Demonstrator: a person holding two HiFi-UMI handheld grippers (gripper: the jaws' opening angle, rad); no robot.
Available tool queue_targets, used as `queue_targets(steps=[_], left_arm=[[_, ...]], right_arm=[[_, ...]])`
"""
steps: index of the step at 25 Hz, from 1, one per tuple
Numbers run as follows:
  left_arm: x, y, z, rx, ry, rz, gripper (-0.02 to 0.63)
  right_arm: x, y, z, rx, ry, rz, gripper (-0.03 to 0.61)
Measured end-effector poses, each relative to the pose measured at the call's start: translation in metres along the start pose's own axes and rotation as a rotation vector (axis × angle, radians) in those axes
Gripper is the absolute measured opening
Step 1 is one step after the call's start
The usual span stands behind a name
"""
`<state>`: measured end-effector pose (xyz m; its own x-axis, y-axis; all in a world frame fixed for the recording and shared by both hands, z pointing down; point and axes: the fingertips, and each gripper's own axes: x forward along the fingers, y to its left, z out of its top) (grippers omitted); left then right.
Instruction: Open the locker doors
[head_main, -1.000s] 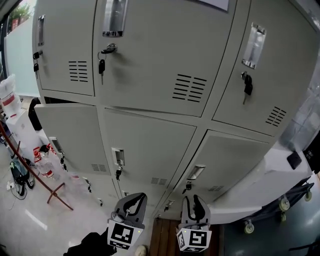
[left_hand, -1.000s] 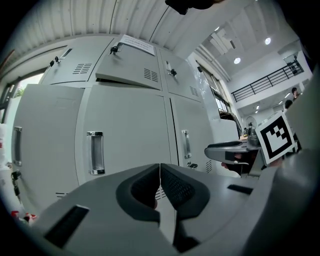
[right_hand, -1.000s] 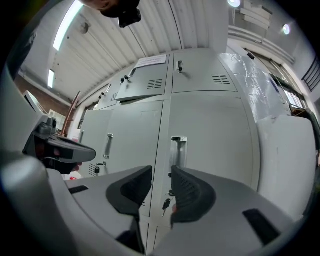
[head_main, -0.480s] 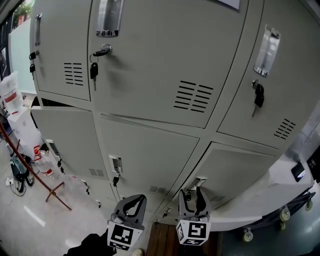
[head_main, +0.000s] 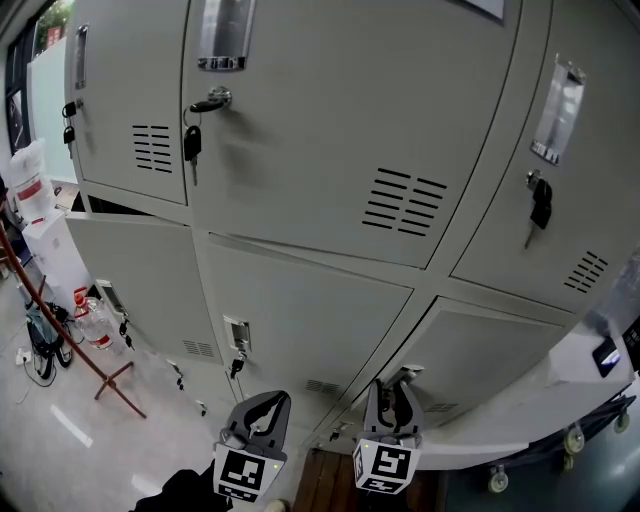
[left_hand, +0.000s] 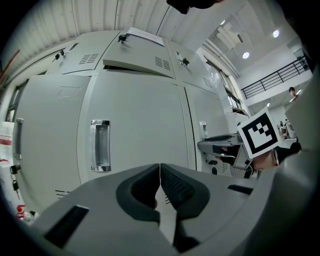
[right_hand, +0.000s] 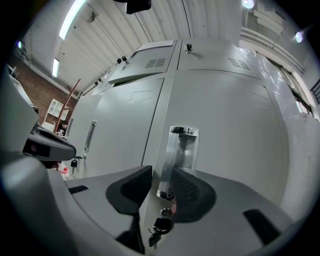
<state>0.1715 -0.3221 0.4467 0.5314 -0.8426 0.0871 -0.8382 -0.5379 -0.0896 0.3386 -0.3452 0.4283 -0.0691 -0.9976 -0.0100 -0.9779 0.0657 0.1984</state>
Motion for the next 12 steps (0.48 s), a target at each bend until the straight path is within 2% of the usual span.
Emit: queue_targets(steps=[12], left_arm=[[-0.014,-0.010,0.004,-0.001,-0.010,-0.025,0.025]], right_arm=[[-0.017,0.003,0.000,0.004,0.019,0.000,0.137]])
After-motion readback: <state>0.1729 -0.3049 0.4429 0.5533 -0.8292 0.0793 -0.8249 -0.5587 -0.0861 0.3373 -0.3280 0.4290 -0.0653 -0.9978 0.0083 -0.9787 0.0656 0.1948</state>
